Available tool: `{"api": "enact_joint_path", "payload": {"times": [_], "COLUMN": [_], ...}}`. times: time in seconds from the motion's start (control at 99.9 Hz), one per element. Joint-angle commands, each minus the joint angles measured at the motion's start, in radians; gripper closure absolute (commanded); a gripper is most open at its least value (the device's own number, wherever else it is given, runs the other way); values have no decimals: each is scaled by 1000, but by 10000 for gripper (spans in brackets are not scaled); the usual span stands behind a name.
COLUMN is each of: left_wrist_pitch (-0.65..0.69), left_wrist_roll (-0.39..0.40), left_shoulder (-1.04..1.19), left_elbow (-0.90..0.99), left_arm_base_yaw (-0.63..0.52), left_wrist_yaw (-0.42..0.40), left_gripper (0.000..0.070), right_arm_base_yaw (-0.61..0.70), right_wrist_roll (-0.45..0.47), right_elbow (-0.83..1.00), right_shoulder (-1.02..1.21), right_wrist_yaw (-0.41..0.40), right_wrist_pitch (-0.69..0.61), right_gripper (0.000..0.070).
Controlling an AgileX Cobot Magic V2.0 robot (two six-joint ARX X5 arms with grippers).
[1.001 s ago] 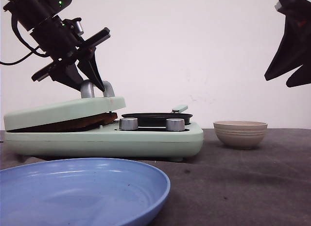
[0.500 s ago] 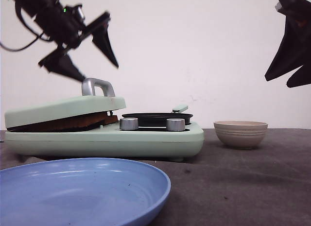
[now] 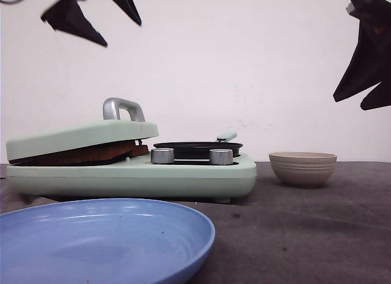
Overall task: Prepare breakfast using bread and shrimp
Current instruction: 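Open the left gripper and raise it off the closed lid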
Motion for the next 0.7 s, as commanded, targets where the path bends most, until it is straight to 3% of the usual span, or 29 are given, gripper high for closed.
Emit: {"api": "enact_joint_path", "payload": {"times": [0.0,0.28,0.43,0.62,0.69], "left_wrist_pitch": [4,-19,20,200,288], "left_wrist_roll": [20,60,67,69,55], "left_shoulder": [-19,-142,-244,-443,-531], "left_elbow": [27,21,-81,-367,-480], "left_arm_base_yaw": [0,0,0,0,0], "left_wrist_yaw": [-3,-56,-56,-55,-55], "left_gripper": [226,230,231,234,269], "right_arm_base_yaw": [5,5,5,-5,-24], "right_wrist_roll": [-5,-4,-5,-4,-5], "right_elbow": [2,4,23,112,158], "right_shoulder": [3,2,2,8,20], "right_wrist_yaw": [1,-6,-25,-29,-30], "right_wrist_pitch": [6,-10,-10,-84,-125], "right_gripper": [452,452,451,450,449]}}
